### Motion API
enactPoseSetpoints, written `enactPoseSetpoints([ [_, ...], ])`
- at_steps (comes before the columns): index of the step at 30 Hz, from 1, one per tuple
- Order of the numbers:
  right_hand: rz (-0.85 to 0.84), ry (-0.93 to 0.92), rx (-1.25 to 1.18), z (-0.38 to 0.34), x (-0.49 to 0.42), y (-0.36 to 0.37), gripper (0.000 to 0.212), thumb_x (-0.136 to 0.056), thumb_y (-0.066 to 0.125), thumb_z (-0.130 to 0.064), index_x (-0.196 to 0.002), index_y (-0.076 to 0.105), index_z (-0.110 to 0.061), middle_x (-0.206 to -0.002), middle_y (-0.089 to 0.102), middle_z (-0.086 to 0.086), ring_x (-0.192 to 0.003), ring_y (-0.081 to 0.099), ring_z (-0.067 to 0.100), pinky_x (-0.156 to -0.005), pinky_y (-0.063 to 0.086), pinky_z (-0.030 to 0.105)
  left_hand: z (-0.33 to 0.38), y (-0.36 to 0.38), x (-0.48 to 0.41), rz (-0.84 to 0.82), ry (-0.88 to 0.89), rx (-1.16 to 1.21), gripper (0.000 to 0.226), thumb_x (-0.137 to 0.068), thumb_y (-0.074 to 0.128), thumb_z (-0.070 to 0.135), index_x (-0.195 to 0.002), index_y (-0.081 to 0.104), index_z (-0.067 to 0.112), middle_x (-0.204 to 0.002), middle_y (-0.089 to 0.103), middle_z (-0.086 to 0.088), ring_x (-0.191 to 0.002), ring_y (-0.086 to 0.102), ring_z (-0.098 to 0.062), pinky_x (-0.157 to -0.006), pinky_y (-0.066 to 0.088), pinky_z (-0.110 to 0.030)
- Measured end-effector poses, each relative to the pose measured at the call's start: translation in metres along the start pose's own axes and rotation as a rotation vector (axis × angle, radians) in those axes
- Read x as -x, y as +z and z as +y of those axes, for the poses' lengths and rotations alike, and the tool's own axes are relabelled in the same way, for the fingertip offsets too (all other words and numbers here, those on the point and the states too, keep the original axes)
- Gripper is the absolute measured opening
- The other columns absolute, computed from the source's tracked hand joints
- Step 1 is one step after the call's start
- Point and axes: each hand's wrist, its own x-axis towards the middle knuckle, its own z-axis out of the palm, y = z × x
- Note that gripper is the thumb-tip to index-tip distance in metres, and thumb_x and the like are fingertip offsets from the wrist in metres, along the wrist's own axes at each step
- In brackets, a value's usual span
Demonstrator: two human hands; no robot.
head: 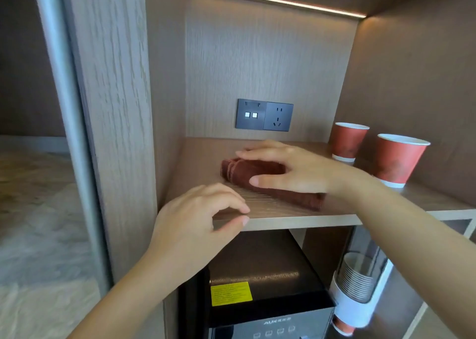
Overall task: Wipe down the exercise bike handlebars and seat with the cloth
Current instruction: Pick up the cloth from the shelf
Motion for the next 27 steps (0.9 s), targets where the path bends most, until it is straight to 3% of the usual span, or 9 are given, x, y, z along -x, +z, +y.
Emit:
enactPoseSetpoints([
  [3,-0.125,0.045,0.026,0.004,-0.009,0.008,0.050,-0.088,0.054,-0.044,-0.132,0.032,-0.053,-0.147,0.026,-0.018,-0.131,0.031,0.009,-0.110,0.025,0.032,0.000,-0.004,-0.002,-0.043,-0.006,0.022,0.032,-0.072,0.044,0.058,-0.086,0.068,0.043,-0.095,0.059,0.035,-0.098,0.049,0.011,-0.073,0.034,-0.006],
  [8,-0.145,-0.005,-0.028,0.012,0.011,0.003,0.048,-0.089,0.056,-0.034,-0.120,0.033,-0.063,-0.143,0.030,-0.022,-0.131,0.031,0.004,-0.112,0.025,0.031,0.003,-0.007,-0.002,-0.074,-0.018,0.030,0.025,-0.074,0.049,0.050,-0.087,0.069,0.042,-0.095,0.060,0.034,-0.100,0.049,0.011,-0.073,0.032,-0.004],
  [14,-0.242,0.017,0.025,0.009,0.001,-0.007,0.058,-0.073,0.047,-0.065,-0.126,0.022,-0.068,-0.147,0.014,-0.031,-0.136,0.019,0.003,-0.114,0.021,0.038,0.008,-0.011,-0.001,-0.101,-0.028,0.037,0.013,-0.084,0.057,0.040,-0.092,0.068,0.043,-0.099,0.059,0.032,-0.103,0.047,0.009,-0.081,0.034,-0.008],
  [17,-0.289,0.027,0.036,0.009,-0.005,0.001,0.063,-0.070,0.045,-0.068,-0.126,0.016,-0.069,-0.148,0.006,-0.032,-0.138,0.014,0.004,-0.114,0.018,0.038,0.008,-0.012,-0.001,-0.104,-0.036,0.043,0.014,-0.084,0.058,0.039,-0.093,0.068,0.043,-0.100,0.059,0.032,-0.104,0.046,0.009,-0.081,0.034,-0.008],
  [27,-0.167,-0.015,-0.031,0.015,-0.006,0.008,0.040,-0.084,0.055,-0.051,-0.121,0.043,-0.059,-0.129,0.038,-0.021,-0.119,0.039,0.004,-0.106,0.032,0.032,0.007,-0.010,0.000,-0.111,-0.036,0.033,0.016,-0.085,0.055,0.041,-0.096,0.067,0.043,-0.102,0.058,0.032,-0.105,0.043,0.009,-0.078,0.032,-0.006],
])
